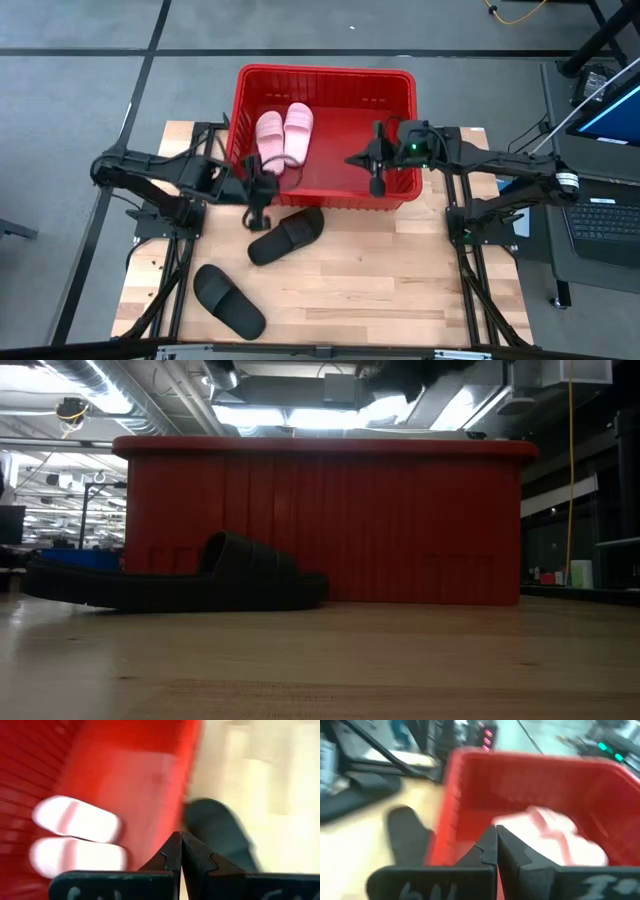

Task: Pick and place slides into bin
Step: Put the bottom black slide into the red bin

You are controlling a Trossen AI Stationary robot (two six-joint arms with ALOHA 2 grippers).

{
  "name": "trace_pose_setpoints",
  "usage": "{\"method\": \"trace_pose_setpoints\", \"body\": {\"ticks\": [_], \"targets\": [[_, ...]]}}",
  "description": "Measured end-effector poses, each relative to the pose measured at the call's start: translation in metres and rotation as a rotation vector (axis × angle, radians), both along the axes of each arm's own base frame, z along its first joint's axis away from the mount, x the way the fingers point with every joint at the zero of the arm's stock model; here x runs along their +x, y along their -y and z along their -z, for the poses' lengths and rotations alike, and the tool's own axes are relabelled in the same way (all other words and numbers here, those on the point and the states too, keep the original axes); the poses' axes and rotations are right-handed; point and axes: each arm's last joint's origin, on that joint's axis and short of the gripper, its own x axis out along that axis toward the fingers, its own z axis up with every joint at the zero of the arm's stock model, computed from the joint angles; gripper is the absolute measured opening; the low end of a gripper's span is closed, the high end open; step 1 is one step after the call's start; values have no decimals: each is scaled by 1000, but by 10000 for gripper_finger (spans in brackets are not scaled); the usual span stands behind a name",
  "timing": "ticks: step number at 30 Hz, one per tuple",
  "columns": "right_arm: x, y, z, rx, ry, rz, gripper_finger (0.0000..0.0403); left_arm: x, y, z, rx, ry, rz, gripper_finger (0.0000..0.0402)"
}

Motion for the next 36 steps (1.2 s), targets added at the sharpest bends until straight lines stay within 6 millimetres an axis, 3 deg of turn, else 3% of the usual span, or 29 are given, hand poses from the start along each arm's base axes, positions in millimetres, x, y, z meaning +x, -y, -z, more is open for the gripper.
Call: {"method": "trace_pose_setpoints", "body": {"ticks": [8,13,19,26,32,36], "targets": [[6,-45,-32,14,93,-3,4,-16,52,-11,-137,63,81,1],[5,-73,-32,-22,82,20,4,-29,81,-16,-239,108,85,1],[2,-97,-30,32,66,20,4,-28,120,-11,-289,73,95,1],[-2,-114,-28,29,51,23,4,-34,157,-15,-298,-180,-60,1],[-4,-119,-26,-3,28,-7,4,-18,194,-28,-446,-117,-105,1],[-5,-118,-22,-36,-18,-13,4,-7,209,-19,-485,-115,-210,1]]}}
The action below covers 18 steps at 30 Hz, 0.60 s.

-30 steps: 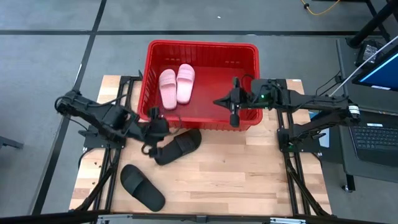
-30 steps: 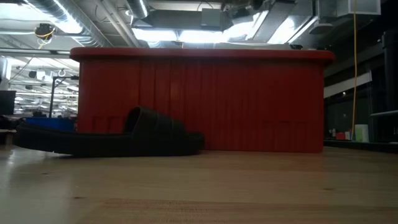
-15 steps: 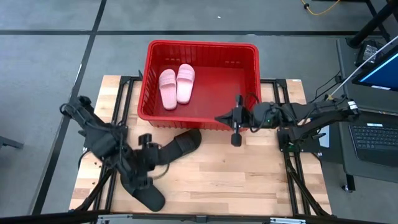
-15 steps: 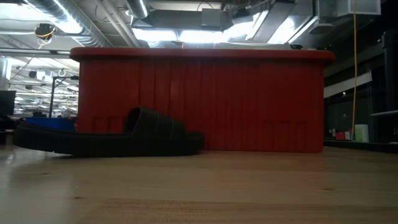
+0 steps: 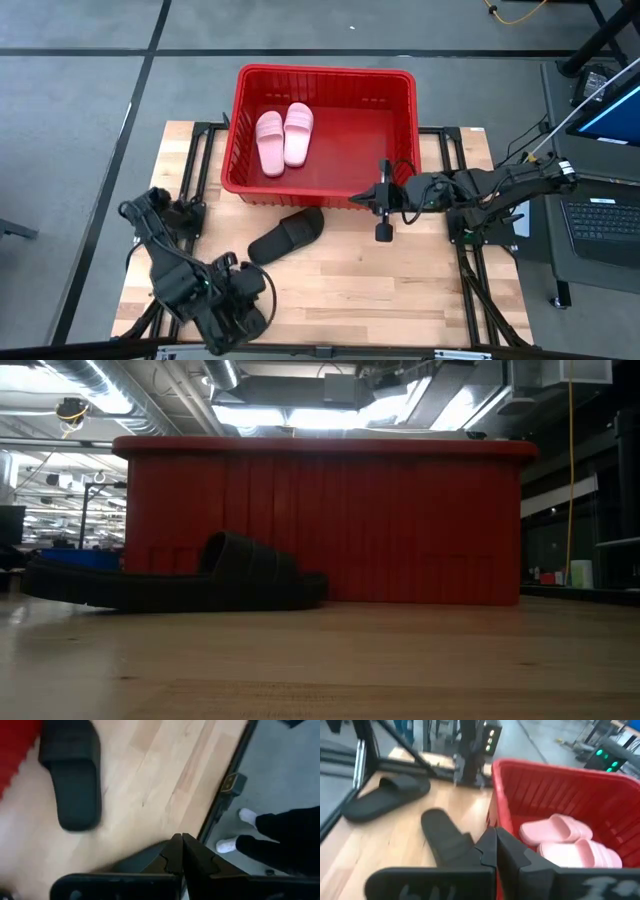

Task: Pick and place slides into bin
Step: Put the bottom black slide into the red bin

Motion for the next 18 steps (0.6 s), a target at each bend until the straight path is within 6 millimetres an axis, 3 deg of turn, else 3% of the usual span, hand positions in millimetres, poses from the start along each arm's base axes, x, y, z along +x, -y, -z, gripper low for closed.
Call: {"method": "trace_pose_setpoints", "body": {"ticks": [12,18], "targets": [[-6,-1,12,14,-126,9,4,23,35,54,-94,-282,-100,2],[-6,-4,12,101,-135,-54,4,27,43,69,-88,-323,-141,6]]}}
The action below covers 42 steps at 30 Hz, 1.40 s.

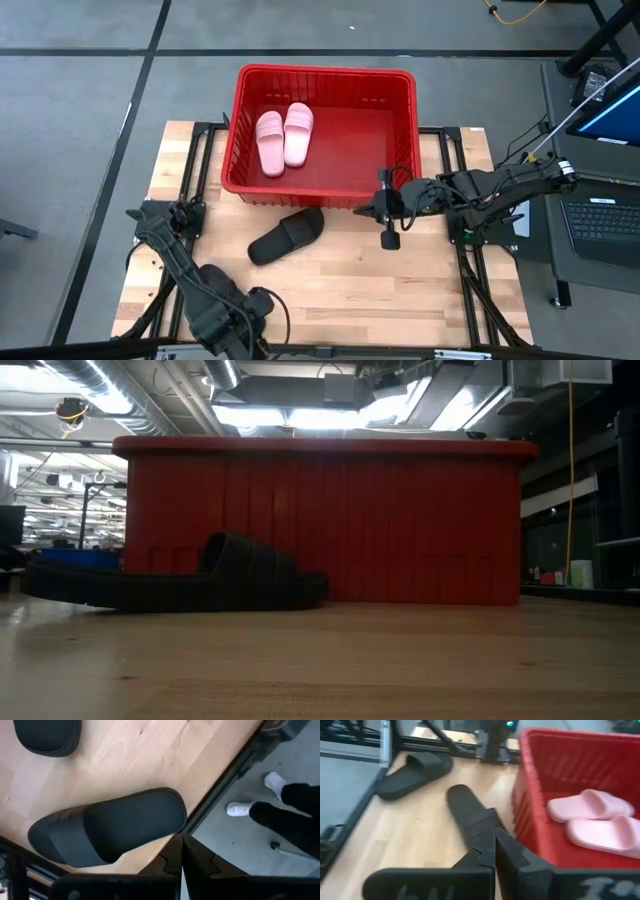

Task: Pick and place slides into bin
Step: Put the bottom black slide into the red bin

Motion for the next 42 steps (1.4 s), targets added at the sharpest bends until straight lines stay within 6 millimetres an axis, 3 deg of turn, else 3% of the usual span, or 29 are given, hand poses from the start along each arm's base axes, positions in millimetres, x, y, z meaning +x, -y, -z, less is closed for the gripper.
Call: {"method": "trace_pose_setpoints", "body": {"ticks": [10,23,29,33,42], "targets": [[-2,-7,0,16,-8,-53,4,0,4,5,9,-14,22,47],[-3,-9,2,6,-31,-63,4,-1,5,8,23,-17,44,147],[-4,-9,3,5,-33,-63,4,-6,4,34,60,-140,118,169],[-4,-9,3,5,-34,-63,4,-9,2,52,20,-287,70,170],[-3,-8,3,5,-34,-60,4,-13,-5,77,127,-324,-82,169]]}}
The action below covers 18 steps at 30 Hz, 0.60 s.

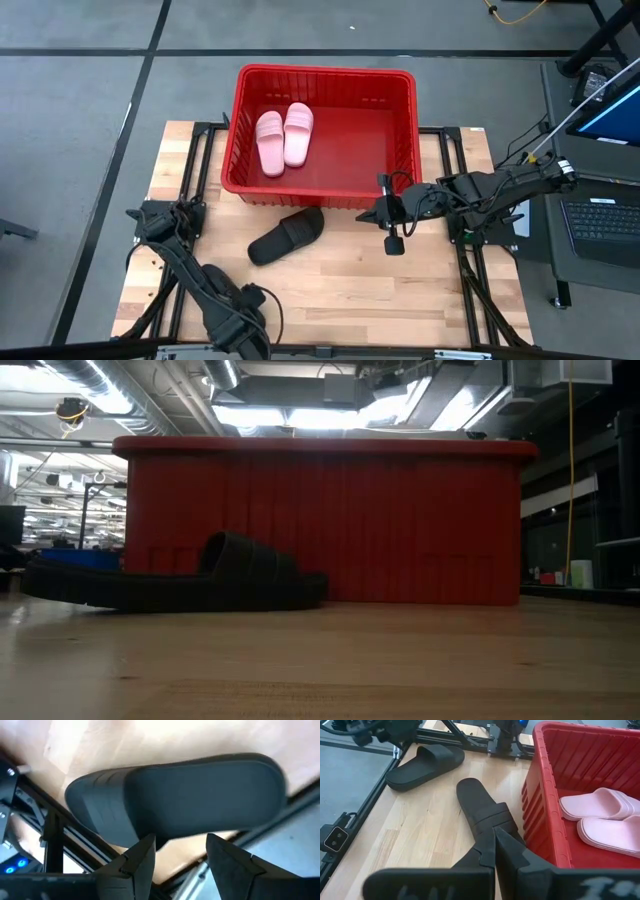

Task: Pick and place slides into bin
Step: Put the bottom black slide into the red bin

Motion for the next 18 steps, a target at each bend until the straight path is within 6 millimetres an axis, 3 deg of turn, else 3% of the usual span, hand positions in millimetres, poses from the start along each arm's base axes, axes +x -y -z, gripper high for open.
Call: {"method": "trace_pose_setpoints", "body": {"ticks": [18], "targets": [[0,1,0,-5,0,1,4,-14,-13,40,156,-111,-145,169]]}}
